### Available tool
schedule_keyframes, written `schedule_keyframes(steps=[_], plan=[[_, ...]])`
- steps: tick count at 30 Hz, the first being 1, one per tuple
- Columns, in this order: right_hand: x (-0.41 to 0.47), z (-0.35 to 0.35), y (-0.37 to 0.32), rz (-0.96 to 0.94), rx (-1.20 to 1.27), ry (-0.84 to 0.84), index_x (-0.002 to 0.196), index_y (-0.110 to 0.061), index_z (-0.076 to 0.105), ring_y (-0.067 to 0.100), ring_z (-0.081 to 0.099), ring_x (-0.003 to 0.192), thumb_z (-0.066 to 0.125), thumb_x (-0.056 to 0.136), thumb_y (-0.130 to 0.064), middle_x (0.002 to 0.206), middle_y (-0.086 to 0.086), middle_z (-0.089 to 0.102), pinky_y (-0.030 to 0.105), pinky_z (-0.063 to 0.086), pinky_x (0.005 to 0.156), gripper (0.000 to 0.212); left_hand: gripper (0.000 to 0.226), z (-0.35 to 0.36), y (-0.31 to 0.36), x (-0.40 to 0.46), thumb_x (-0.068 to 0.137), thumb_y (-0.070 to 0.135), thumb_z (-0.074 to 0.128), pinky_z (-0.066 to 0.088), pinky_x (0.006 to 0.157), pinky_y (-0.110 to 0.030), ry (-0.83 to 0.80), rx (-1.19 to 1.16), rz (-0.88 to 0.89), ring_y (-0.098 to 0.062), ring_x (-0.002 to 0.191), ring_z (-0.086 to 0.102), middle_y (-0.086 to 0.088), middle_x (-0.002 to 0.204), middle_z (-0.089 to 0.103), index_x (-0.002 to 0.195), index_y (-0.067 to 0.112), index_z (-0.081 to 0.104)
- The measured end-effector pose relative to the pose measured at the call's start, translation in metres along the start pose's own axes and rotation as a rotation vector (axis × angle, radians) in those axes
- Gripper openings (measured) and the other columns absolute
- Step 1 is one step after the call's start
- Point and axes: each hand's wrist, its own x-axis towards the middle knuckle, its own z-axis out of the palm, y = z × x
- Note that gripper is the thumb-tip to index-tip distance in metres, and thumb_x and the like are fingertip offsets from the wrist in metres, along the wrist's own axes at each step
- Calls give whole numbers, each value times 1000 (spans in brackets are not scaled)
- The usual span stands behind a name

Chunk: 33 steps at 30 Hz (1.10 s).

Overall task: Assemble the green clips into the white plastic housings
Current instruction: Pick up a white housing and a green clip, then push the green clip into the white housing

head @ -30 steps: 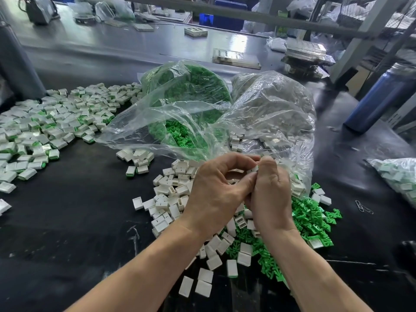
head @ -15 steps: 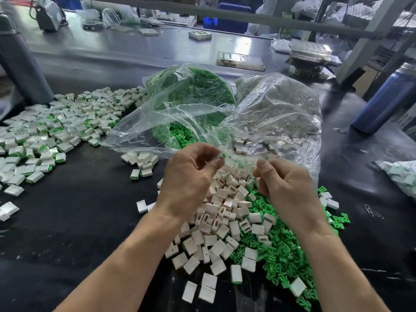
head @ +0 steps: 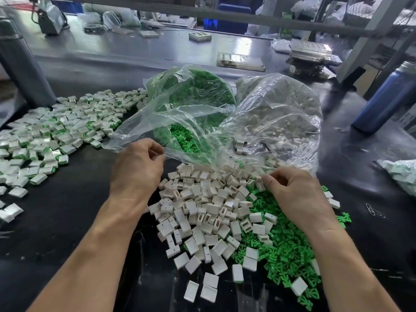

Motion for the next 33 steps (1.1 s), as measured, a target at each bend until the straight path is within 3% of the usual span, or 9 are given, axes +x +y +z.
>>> schedule_keyframes(steps=[4, 8, 13, 18, 21, 23, 28, 30, 33], plan=[[-3, 1, -4, -22, 42, -12, 100, -36, 74, -1, 57, 81, 72, 95, -44, 88, -20, 62, 18, 42, 67, 10, 11, -1, -2, 2, 92, 19, 78, 60, 88, -44, 36, 100, -23, -22, 91, 70, 2, 96, 73, 99, 26, 73], [-3, 2, -5, -35, 31, -36, 117, -35, 74, -3, 57, 88, 75, 94, -40, 94, -25, 58, 26, 48, 84, 23, 13, 0, -1, 2, 90, 21, 80, 58, 94, -46, 35, 170, -38, -24, 97, 70, 0, 104, 74, 101, 27, 73], [-3, 5, -11, -77, -83, -50, 128, -35, 68, 12, 56, 102, 77, 93, -40, 103, -15, 58, 31, 47, 97, 37, 20, 1, 3, -1, 88, 31, 82, 57, 95, -47, 7, 179, -42, -25, 97, 69, -1, 106, 72, 103, 26, 71], [4, 8, -23, -102, -167, -113, 135, -31, 61, 14, 60, 107, 74, 95, -35, 114, -10, 65, 40, 50, 107, 42, 18, 4, 10, -9, 91, 38, 77, 62, 77, -41, -41, 128, 14, -18, 75, 71, 5, 84, 70, 89, 26, 65], [15, 2, -29, -120, -234, -173, 126, -28, 63, 15, 62, 103, 76, 94, -33, 107, -9, 65, 41, 54, 100, 35, 15, 11, 18, -18, 92, 40, 73, 55, 66, -23, -153, 5, 94, -4, 75, 66, 12, 83, 66, 86, 31, 63], [22, -1, -31, -141, -257, -202, 118, -27, 65, 14, 62, 97, 77, 94, -29, 98, -11, 63, 39, 56, 94, 27, 11, 17, 26, -25, 93, 36, 73, 55, 69, -19, -255, -58, 187, 1, 78, 63, 15, 88, 65, 88, 33, 63], [28, 4, -22, -204, -178, -131, 108, -24, 69, 13, 64, 92, 75, 95, -22, 97, -9, 65, 25, 53, 80, 15, 21, 30, 39, -39, 90, 46, 71, 55, 102, -41, -418, -39, 312, -7, 104, 60, 14, 114, 63, 105, 31, 69], [25, 6, -17, -228, -111, -95, 105, -24, 71, 2, 60, 84, 76, 95, -22, 91, -16, 62, 11, 42, 69, 12, 29, 29, 42, -43, 85, 54, 71, 51, 107, -44, -467, -31, 331, -10, 112, 57, 16, 120, 59, 107, 35, 69], [22, -5, -9, -204, -77, -138, 100, -28, 73, -7, 60, 80, 77, 94, -26, 89, -19, 66, 4, 39, 63, 8, 38, 26, 46, -45, 74, 63, 70, 49, 109, -46, -550, -42, 345, -10, 118, 54, 21, 119, 54, 105, 41, 69]])
